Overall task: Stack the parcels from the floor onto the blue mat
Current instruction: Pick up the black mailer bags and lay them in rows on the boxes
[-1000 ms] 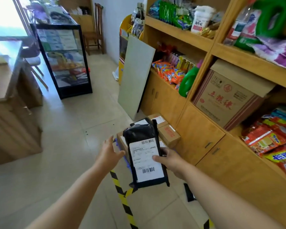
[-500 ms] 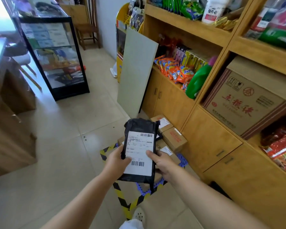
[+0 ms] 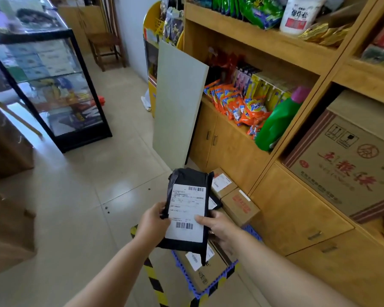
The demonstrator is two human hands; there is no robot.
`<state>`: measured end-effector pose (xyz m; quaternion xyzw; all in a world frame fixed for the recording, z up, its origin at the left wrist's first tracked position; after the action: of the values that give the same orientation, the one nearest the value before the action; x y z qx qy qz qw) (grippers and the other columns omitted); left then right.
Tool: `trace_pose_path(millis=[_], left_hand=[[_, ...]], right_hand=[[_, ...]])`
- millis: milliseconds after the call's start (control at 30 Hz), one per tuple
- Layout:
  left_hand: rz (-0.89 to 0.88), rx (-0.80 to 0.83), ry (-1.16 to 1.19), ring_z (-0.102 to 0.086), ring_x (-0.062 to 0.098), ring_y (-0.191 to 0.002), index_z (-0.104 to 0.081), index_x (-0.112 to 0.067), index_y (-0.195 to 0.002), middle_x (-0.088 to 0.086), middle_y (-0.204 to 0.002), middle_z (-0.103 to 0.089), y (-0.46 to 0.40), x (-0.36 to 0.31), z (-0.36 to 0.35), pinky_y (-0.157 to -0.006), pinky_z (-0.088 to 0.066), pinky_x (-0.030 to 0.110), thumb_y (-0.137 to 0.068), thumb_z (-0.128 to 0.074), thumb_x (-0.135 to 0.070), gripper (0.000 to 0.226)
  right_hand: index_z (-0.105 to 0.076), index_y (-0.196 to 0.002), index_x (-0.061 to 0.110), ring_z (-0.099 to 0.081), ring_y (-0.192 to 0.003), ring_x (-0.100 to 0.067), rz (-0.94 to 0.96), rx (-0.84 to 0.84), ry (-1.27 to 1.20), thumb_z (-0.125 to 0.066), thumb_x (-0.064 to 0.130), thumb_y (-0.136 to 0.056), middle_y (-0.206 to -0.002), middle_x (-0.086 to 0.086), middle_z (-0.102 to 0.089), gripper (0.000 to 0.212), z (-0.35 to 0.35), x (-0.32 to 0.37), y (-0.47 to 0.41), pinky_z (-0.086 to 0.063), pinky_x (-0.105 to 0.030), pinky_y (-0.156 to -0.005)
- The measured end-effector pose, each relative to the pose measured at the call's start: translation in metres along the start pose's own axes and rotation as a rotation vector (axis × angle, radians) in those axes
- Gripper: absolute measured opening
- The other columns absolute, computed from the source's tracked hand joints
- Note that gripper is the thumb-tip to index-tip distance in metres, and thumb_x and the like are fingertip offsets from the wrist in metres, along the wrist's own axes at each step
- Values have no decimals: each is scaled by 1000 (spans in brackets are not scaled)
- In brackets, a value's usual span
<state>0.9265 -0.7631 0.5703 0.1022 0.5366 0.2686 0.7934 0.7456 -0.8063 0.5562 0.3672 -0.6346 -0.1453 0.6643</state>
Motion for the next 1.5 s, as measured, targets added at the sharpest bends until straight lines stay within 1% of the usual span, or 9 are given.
trace_pose_path(millis=[333, 500, 633, 767, 867, 1000, 1233, 1400, 1500], left_hand=[[-36, 127, -57, -65, 27, -87, -54, -18, -123, 8, -108, -64, -150, -38, -3, -68, -58, 40, -88, -40, 2, 44], [-101, 363, -284, -62, 21, -81, -58, -17, -112, 2, -98, -67, -236, -52, 10, -57, -47, 25, -85, -35, 7, 43], [-131, 487, -412, -60, 28, -96, -47, -16, -130, 2, -104, -61, -298, -57, 3, -78, -51, 32, -90, -39, 3, 45], [-109, 590, -448, -55, 21, -86, -37, -17, -139, -2, -105, -55, -341, -41, -28, -61, -42, 22, -92, -40, 1, 50], [-104, 636, -536, -56, 17, -93, -34, -24, -142, 6, -127, -53, -366, -18, -58, -68, -45, 24, -91, -40, 0, 57], [-120, 687, -632, -59, 24, -103, -33, -22, -144, 5, -121, -54, -390, 23, -98, -88, -52, 40, -89, -45, 0, 61], [-219, 791, -927, -48, 13, -114, -24, -33, -147, 0, -150, -30, -438, 112, -171, -80, -47, 16, -94, -46, -14, 61], [-356, 830, -1266, -26, 23, -140, -24, -28, -149, 3, -156, -21, -485, 170, -222, -111, -32, 34, -92, -48, -13, 64], [-388, 827, -1418, 0, 27, -147, -10, -31, -151, 6, -160, 2, -512, 196, -256, -117, -16, 41, -92, -49, -11, 74]], right_hand=[[-51, -121, 11, -65, -88, -17, -17, -238, -196, -73, 10, -81, -103, -4, -68, 46, 9, 44, -98, -53, -29, -69], [-53, -108, 13, -64, -88, -17, -97, -374, -319, -71, 9, -83, -102, -3, -67, 31, -10, 57, -158, -53, -33, -72], [-54, -108, 12, -65, -95, -23, -182, -500, -438, -75, 14, -79, -105, -5, -68, 37, -16, 52, -199, -53, -40, -87], [-57, -107, 9, -66, -94, -25, -264, -608, -547, -74, 11, -80, -101, -7, -70, 32, -6, 18, -224, -52, -46, -91], [-60, -109, 10, -66, -92, -26, -309, -686, -633, -73, 8, -80, -100, -7, -71, 32, 7, -21, -236, -53, -39, -76], [-64, -103, 10, -67, -91, -30, -372, -772, -682, -70, 2, -82, -102, -12, -71, 23, 30, -78, -257, -53, -37, -72], [-65, -100, 7, -67, -90, -31, -446, -828, -656, -66, -1, -83, -99, -13, -71, 19, 79, -170, -323, -53, -42, -85], [-61, -114, 9, -67, -92, -32, -487, -850, -644, -79, 10, -72, -107, -13, -69, 45, 109, -240, -383, -55, -47, -85], [-64, -103, 7, -66, -86, -29, -472, -850, -646, -76, 8, -77, -99, -11, -68, 29, 125, -255, -416, -54, -39, -80]])
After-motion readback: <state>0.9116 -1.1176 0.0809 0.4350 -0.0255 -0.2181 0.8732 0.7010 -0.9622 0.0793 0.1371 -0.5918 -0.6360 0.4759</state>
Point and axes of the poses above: each hand's wrist, its own y-axis away from the middle knuckle, its own z-axis out of the back of the hand, x = y × z, the point moved 1 cm from there along -y, towards the middle knuckle
